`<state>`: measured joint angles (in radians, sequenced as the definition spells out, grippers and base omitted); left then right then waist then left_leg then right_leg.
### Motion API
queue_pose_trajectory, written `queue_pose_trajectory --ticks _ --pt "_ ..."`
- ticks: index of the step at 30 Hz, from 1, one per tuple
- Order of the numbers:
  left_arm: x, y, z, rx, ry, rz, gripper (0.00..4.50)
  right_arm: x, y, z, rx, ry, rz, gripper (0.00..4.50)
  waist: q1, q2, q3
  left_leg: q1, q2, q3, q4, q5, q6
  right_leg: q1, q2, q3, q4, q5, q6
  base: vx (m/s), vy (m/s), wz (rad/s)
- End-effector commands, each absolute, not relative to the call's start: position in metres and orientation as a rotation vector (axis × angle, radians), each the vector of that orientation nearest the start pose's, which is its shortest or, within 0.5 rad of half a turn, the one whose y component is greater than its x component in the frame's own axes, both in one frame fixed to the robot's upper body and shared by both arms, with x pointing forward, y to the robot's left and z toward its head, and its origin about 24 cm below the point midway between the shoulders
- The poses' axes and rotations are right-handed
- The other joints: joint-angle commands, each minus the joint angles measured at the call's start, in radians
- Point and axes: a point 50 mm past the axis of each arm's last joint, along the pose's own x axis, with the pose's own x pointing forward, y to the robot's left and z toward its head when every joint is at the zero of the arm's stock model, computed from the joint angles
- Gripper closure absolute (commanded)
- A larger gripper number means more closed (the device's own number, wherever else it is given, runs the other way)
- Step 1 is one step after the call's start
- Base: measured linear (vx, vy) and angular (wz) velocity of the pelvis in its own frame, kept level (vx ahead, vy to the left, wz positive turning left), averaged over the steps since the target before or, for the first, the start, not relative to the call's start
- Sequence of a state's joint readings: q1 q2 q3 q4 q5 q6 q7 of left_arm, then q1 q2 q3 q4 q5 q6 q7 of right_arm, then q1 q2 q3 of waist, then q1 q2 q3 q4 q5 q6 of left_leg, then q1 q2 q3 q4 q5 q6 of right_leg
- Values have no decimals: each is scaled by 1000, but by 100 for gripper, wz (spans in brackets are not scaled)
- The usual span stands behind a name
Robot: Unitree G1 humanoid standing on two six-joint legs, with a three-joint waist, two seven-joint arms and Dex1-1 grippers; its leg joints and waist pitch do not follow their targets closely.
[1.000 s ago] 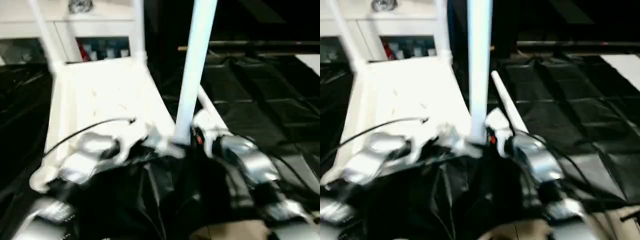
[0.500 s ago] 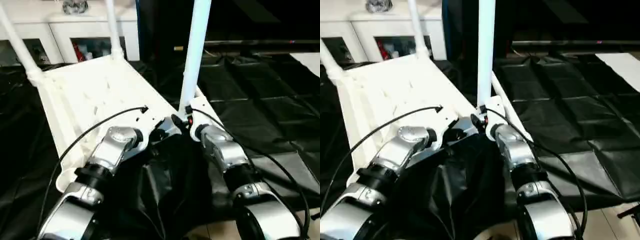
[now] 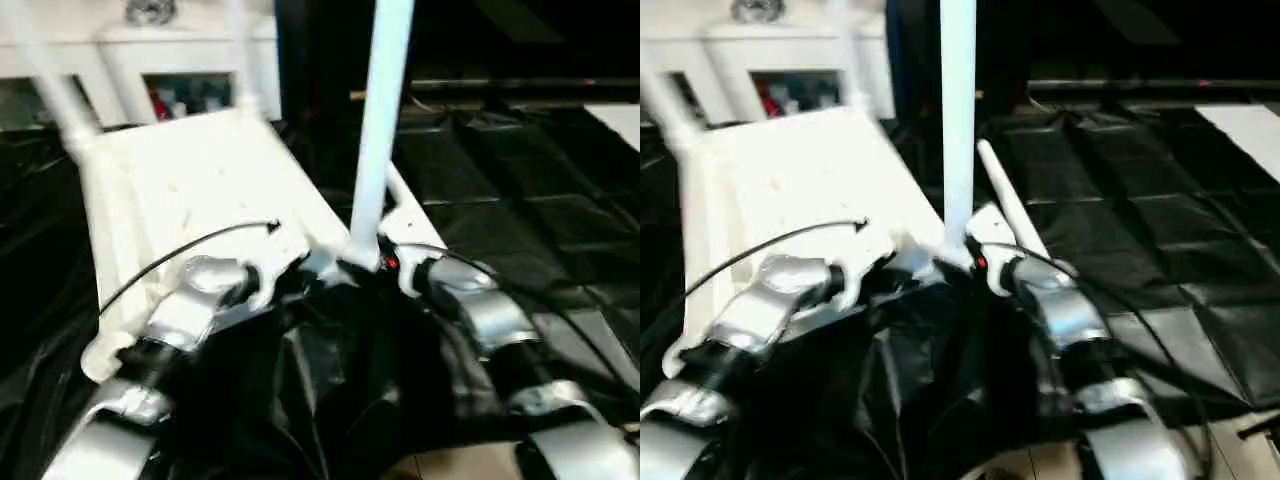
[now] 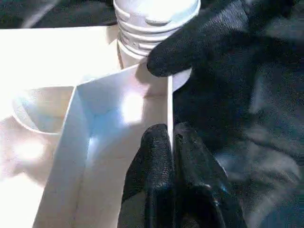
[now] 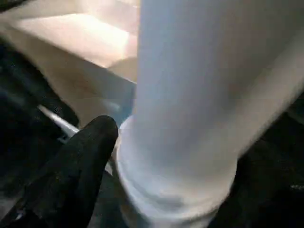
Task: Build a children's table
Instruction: Insert table leg to table base
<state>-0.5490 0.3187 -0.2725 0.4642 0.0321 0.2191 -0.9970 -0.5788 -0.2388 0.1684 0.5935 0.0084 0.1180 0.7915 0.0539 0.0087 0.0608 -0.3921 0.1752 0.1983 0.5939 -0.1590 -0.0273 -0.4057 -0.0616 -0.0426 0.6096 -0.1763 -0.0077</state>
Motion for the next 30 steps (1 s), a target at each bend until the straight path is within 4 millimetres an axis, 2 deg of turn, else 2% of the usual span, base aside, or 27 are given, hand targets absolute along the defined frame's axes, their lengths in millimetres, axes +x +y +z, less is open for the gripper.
queue_pose_trajectory --ticks 1,2,5,7,11,13,15,16,20,21,24,25,28,30 --pt "314 108 68 369 303 -1257 450 331 -122 60 -260 263 991 72 0 8 -65 36 58 -31 -70 -321 10 29 -81 46 -91 -359 -186 0 0 0" --pt "312 110 68 369 307 -1275 450 328 -126 62 -263 265 1016 72 0 0 -64 35 58 -30 -72 -330 8 31 -77 45 -92 -355 -183 0 0 0" --pt "308 116 69 365 317 -1315 450 324 -133 64 -271 276 1066 72 1 -2 -66 29 58 -31 -74 -321 9 36 -79 44 -85 -326 -194 0 0 0" --pt "306 117 69 363 319 -1335 450 322 -134 65 -271 278 1090 72 1 -2 -67 32 58 -29 -71 -317 12 33 -80 45 -88 -328 -198 0 0 0" --pt "302 122 69 363 327 -1364 450 319 -134 66 -257 288 1137 72 3 -4 -68 29 59 -29 -70 -287 19 35 -80 45 -84 -311 -203 0 0 0" --pt "302 122 69 360 329 -1365 450 319 -133 66 -249 289 1137 103 3 -4 -69 30 58 -28 -69 -282 20 35 -79 44 -82 -300 -208 0 0 0" --pt "302 122 69 357 331 -1363 450 320 -133 66 -245 289 1131 106 3 -5 -69 29 58 -28 -69 -280 20 36 -79 44 -81 -296 -210 0 0 0" --pt "302 122 69 355 333 -1364 450 320 -132 65 -237 293 1129 128 2 -5 -68 29 57 -28 -69 -281 21 36 -79 44 -82 -301 -208 0 0 0" --pt "302 121 67 359 340 -1352 450 317 -130 61 -222 312 1136 154 2 -5 -67 29 57 -29 -69 -287 17 35 -80 44 -85 -326 -200 0 0 0" --pt "303 121 67 358 341 -1337 450 318 -130 60 -220 313 1123 154 3 -2 -68 30 58 -29 -69 -287 15 35 -81 45 -85 -327 -199 0 0 0" --pt "314 119 67 346 343 -1229 450 323 -128 54 -203 315 1018 173 -3 -5 -66 31 54 -30 -70 -306 3 32 -80 44 -88 -356 -195 0 0 0" --pt "320 117 67 329 339 -1174 450 329 -127 49 -188 330 919 175 -6 -3 -66 33 54 -31 -69 -311 -4 30 -80 44 -91 -373 -192 0 0 0" --pt "324 114 68 324 334 -1141 450 332 -125 46 -166 336 866 177 -12 -4 -65 33 52 -33 -70 -328 -14 30 -81 42 -93 -405 -183 0 0 0" --pt "334 102 70 317 329 -1049 450 340 -108 41 -65 346 727 177 -19 -2 -63 35 51 -33 -70 -342 -16 26 -80 44 -97 -419 -180 0 0 0"
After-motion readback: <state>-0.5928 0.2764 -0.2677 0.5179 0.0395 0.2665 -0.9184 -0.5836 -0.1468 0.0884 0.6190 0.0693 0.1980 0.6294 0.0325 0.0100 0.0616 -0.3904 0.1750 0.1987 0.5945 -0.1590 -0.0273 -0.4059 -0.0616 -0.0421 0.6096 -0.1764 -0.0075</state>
